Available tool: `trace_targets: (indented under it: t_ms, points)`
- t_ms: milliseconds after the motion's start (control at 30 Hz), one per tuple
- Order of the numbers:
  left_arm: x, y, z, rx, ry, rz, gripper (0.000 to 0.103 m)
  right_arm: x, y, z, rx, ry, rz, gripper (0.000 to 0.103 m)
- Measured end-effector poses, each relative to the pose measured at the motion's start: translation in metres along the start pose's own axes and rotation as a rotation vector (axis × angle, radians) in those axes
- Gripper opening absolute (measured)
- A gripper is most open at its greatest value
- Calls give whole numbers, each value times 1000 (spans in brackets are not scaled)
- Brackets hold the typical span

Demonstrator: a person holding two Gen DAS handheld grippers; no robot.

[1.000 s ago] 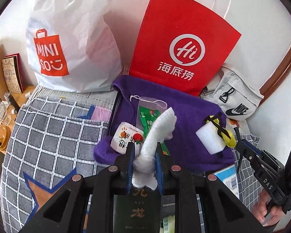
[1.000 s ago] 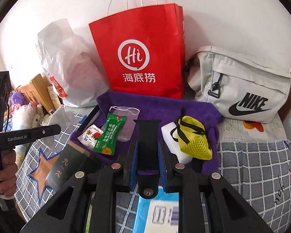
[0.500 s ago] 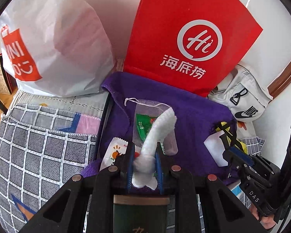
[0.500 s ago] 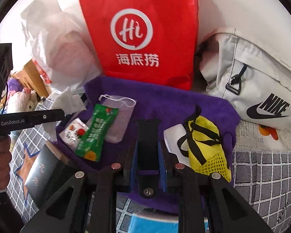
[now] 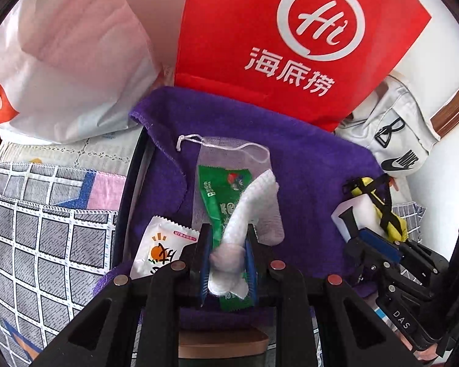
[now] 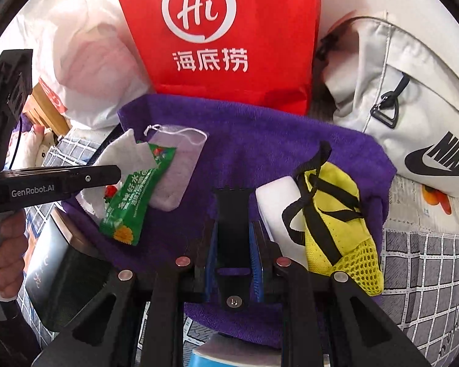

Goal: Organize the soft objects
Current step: 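Open the left gripper to drop the white sock onto the towel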

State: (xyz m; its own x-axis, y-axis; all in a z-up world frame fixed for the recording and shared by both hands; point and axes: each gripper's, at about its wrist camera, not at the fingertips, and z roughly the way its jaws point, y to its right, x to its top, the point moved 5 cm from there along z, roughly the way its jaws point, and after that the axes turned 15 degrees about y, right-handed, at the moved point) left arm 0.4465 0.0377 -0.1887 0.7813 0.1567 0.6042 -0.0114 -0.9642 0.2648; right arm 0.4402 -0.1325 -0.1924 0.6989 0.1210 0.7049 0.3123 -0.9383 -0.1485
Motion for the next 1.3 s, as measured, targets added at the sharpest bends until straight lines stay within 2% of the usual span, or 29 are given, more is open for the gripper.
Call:
trace_targets:
  t_ms: [167, 267, 300, 333, 367, 400, 433, 467, 500, 567, 667, 800, 900, 1067, 1300]
  points:
    - [-2, -5, 5, 24, -10, -4, 20, -5, 0, 4, 0, -23, -6, 21]
    - [-4, -6, 9, 9, -28, -16, 22, -9, 1, 10, -5, -50, -4, 21]
    - [-4, -6, 10, 2, -33, -20, 29, -10, 1, 12, -6, -59, -5, 21]
    - [-4, -5, 10, -1, -33, -21, 43, -11, 1, 14, -4, -68, -8, 21]
    - [-3, -5, 9, -1, -29, -18, 52, -11, 1, 14, 1, -67, -9, 22]
    - [-2, -4, 8, 0, -17, -13, 67, -11, 0, 13, 13, -63, -7, 24]
    - [-1, -3, 6, 6, -1, -4, 70, -10, -1, 12, 29, -60, -3, 25]
    - [-1, -3, 5, 13, 2, 2, 70, -8, -2, 9, 51, -47, 9, 30]
    - [-1, -3, 3, 15, 2, 3, 70, -6, -3, 6, 61, -39, 17, 38]
    - [1, -2, -4, 8, 12, -4, 70, -2, -4, -3, 62, -12, 24, 45]
    - [-1, -2, -18, 9, 22, -9, 69, 1, -6, -23, 57, 19, 24, 46]
    - [-7, -1, -42, -15, 46, -31, 70, -1, -12, -56, 45, 69, 9, 55]
    - [-15, 1, -64, -12, 69, -26, 69, -8, -22, -83, 57, 113, 0, 56]
    - [-35, 8, -102, -21, 102, -9, 69, -33, -43, -117, 68, 128, -19, 60]
    - [-80, 27, -154, -35, 132, 52, 69, -72, -49, -161, 59, 125, 65, 60]
